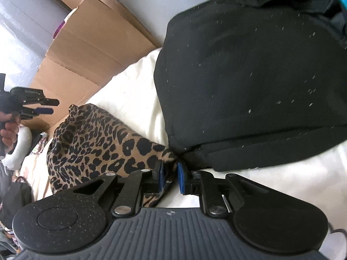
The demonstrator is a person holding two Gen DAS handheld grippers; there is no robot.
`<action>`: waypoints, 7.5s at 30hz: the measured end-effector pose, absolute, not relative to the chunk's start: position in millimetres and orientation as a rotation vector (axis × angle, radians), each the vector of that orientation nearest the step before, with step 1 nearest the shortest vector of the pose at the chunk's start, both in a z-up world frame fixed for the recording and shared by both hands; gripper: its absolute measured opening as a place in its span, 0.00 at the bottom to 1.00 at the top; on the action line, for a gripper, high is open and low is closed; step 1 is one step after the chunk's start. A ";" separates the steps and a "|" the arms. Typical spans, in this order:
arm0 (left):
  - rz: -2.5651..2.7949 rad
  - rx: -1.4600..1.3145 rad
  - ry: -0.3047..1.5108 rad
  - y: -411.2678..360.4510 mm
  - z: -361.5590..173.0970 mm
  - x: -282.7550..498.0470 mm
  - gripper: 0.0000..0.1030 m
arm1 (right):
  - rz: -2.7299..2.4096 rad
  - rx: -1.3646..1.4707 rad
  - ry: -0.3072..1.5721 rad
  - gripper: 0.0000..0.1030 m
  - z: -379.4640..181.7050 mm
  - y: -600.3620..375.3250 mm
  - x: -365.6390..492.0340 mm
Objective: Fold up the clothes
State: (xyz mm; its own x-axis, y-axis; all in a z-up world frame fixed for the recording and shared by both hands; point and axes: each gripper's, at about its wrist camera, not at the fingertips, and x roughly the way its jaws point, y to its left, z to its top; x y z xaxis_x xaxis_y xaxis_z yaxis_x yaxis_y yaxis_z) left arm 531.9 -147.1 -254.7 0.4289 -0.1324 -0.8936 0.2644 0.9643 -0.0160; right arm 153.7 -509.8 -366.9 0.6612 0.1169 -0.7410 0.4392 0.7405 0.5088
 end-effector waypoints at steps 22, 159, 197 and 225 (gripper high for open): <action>-0.345 0.219 1.123 -164.6 -319.6 530.6 0.15 | -0.040 0.537 0.821 0.29 -335.2 -476.5 191.7; -0.597 0.277 1.159 -29.6 -276.6 229.0 0.41 | 0.260 0.339 0.989 0.34 -327.5 -351.8 162.1; -0.582 0.005 1.167 5.6 -296.0 202.2 0.39 | 0.669 0.402 1.218 0.06 -337.7 -270.0 163.8; -0.616 0.149 1.125 -51.3 -310.5 182.5 0.64 | 0.614 0.776 1.114 0.02 -316.7 -307.1 183.0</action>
